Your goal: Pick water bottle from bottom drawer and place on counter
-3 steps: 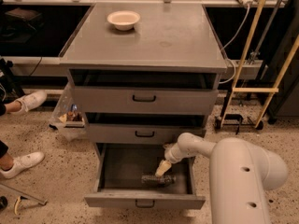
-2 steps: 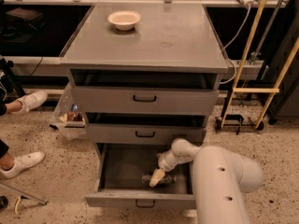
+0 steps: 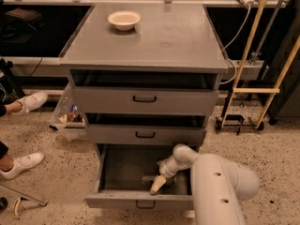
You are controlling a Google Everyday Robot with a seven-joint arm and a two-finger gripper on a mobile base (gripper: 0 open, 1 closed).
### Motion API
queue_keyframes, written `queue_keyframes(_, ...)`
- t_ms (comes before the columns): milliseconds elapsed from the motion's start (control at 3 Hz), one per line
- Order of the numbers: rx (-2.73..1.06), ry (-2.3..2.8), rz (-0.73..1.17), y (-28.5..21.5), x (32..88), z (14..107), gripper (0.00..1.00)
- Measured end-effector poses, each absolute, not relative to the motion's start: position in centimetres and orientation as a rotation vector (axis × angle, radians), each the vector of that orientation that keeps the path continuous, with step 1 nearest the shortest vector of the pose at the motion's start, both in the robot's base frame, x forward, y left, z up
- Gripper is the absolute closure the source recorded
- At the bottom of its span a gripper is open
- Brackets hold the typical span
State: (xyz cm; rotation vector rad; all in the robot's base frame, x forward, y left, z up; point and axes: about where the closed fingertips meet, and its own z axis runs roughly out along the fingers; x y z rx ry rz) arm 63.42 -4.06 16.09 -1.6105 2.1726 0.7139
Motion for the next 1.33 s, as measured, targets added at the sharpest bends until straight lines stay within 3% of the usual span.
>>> queue_keyframes(333, -1.558, 2.175, 0.789, -4.3, 63.2, 14.2, 0.00)
queue_keyframes(1333, -1.517, 2.184, 0.768, -5.1, 65.7, 13.3, 0.00)
